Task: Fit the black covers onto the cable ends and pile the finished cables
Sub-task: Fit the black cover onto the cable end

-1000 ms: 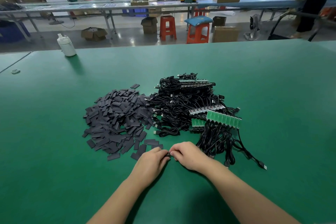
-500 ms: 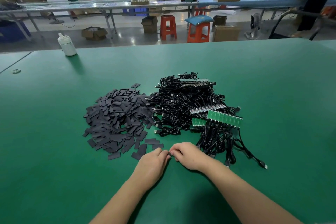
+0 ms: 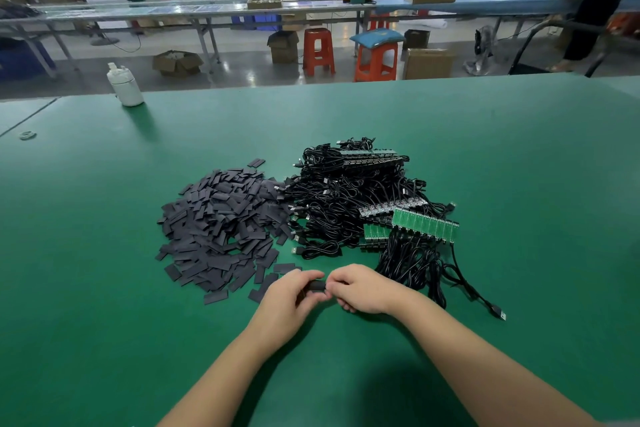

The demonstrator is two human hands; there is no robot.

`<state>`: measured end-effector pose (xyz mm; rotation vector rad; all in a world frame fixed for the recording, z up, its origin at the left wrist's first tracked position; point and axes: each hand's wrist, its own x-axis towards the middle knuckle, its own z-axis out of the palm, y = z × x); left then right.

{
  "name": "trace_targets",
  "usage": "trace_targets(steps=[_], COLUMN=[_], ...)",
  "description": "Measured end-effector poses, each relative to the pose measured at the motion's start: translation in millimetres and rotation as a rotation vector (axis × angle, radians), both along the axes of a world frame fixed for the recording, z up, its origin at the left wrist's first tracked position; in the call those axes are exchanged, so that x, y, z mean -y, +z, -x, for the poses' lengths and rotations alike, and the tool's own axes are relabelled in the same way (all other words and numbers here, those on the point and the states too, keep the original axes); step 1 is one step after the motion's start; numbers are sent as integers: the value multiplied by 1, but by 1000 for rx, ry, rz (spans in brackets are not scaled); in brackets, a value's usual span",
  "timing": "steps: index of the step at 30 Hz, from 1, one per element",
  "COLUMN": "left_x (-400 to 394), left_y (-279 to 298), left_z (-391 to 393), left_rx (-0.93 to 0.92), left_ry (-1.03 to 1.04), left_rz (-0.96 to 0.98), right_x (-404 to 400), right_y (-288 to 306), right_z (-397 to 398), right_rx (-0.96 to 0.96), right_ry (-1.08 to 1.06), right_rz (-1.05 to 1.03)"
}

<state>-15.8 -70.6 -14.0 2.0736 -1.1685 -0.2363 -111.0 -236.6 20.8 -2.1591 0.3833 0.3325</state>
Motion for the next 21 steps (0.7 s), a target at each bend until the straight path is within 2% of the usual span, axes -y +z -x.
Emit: trace_targets(steps=[3,13,21], left_x=[-2,-4,0], left_y=[2,8,-1], left_z=[-2,0,4], left_rx=[77,3,72], left_ry=[-32,-109,-121], left_rz=[-13,-17,-38], right_x=[-1,4,2], right_y=[2,0,-4], right_z=[1,5,5], right_rx=[-12,14,12], right_ry=[9,96,101], right_rz=[-49,-22,65])
